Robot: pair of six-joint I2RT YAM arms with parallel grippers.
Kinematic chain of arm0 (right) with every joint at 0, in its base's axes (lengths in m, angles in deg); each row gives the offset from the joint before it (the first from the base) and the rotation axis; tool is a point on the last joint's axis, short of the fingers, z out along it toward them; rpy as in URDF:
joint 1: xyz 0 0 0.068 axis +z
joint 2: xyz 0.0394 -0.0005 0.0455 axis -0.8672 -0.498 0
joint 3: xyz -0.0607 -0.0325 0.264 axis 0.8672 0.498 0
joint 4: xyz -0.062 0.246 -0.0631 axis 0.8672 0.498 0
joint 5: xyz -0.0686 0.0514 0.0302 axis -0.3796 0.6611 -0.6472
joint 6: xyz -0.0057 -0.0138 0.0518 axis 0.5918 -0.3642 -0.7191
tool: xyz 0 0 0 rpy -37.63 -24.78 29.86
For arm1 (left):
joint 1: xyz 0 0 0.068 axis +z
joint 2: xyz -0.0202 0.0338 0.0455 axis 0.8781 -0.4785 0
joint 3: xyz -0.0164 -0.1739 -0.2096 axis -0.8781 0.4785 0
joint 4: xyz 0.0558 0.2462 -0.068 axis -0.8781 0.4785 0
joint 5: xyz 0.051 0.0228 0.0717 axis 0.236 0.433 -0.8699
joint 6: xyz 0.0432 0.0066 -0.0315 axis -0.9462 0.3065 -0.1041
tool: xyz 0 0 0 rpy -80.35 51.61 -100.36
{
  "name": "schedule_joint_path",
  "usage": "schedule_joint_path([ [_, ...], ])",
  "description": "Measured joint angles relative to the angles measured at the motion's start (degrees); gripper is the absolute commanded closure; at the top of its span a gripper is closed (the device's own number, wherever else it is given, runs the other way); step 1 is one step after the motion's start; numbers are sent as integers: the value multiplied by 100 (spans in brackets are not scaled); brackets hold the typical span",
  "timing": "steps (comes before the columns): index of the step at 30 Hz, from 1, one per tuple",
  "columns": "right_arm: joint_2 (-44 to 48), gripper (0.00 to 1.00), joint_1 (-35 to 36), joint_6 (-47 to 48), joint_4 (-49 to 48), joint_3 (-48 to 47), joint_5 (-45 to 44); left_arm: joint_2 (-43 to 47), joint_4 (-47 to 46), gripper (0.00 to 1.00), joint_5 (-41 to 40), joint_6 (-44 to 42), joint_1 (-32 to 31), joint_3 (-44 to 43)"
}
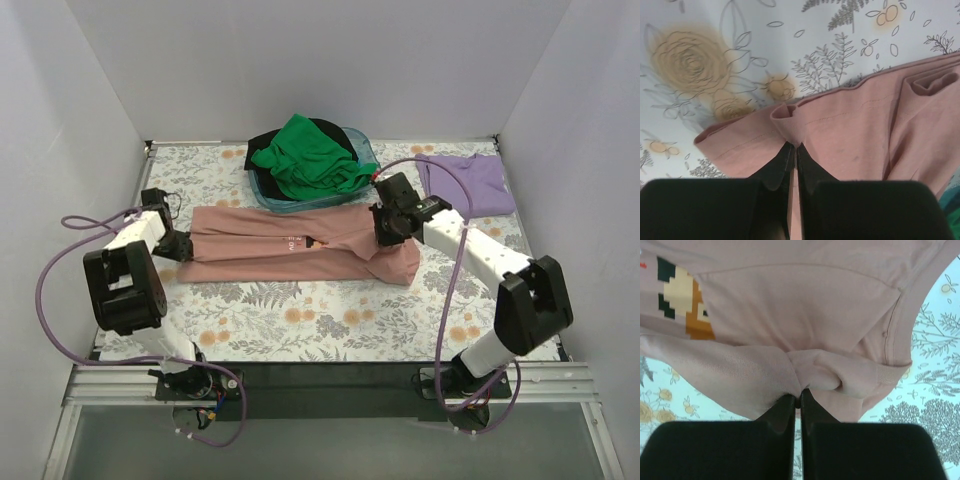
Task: Fold and stack the t-shirts
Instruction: Fold the tshirt
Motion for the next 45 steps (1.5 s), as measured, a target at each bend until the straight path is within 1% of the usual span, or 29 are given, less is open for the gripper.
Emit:
schedule_joint_path([
  [2, -350, 99, -184, 24, -24, -240, 81, -304, -48, 87, 79, -74, -4, -190],
  [3, -549, 99, -264, 31, -44, -376, 116, -494, -81, 62, 120, -122, -4, -323],
  [4, -737, 99, -330, 42, -46, -518, 140, -577, -111, 54, 146, -155, -9, -378],
  [5, -920, 97, -404, 50, -44, -660, 175, -734, -109, 43, 173, -186, -20, -509],
  [6, -1086, 92, -463, 55, -55, -782, 214, -870, -92, 37, 240, -247, -39, -658],
  [7, -1233, 79, -518, 52, -46, -901, 232, -949, -98, 26, 291, -280, -42, -809],
  [8, -1377, 71, -570, 37, -20, -1034, 251, -1021, -127, 16, 295, -323, -59, -946],
  [9, -1515, 62, -610, 33, -2, -1178, 240, -1106, -129, 10, 286, -356, -79, -1097],
  [10, -1652, 50, -651, 20, 22, -1346, 223, -1196, -136, 8, 286, -380, -85, -1246],
  [13, -2046, 44, -763, 24, 46, -1893, 90, -1357, -116, 6, 251, -437, -87, -1547],
  [15, -2146, 42, -809, 28, 44, -2072, 59, -1329, -76, 5, 205, -487, -87, -1591],
  [17, -2131, 39, -846, 33, 52, -2072, 76, -1233, -28, 4, 177, -518, -87, -1574],
  [19, -2057, 34, -848, 39, 22, -1980, 133, -1029, -24, 4, 157, -540, -87, -1464],
  [21, -1797, 30, -837, 66, -107, -1602, 293, -748, -4, 3, 157, -551, -87, -1309],
  [22, -1617, 22, -833, 74, -120, -1364, 413, -590, -4, 4, 164, -562, -87, -1220],
  [24, -1246, 2, -815, 114, -302, -872, 765, -251, -44, 3, 188, -579, -87, -1016],
  [26, -767, 1, -791, 173, -710, -186, 1272, 76, -175, 3, 249, -612, -105, -706],
  [28, -566, 2, -758, 197, -966, 162, 1679, 278, -234, 3, 315, -636, -125, -433],
  [30, -614, 2, -728, 203, -1233, 267, 2028, 358, -308, 3, 367, -654, -155, -195],
  [34, -1029, 2, -662, 208, -1849, 236, 2509, 369, -411, 2, 507, -715, -190, 151],
  [38, -1478, 2, -551, 173, -2105, 129, 2479, 448, -402, 2, 520, -750, -201, 313],
  [45, -1556, 2, -374, 136, -2264, 129, 2140, 682, -428, 2, 503, -752, -201, 345],
])
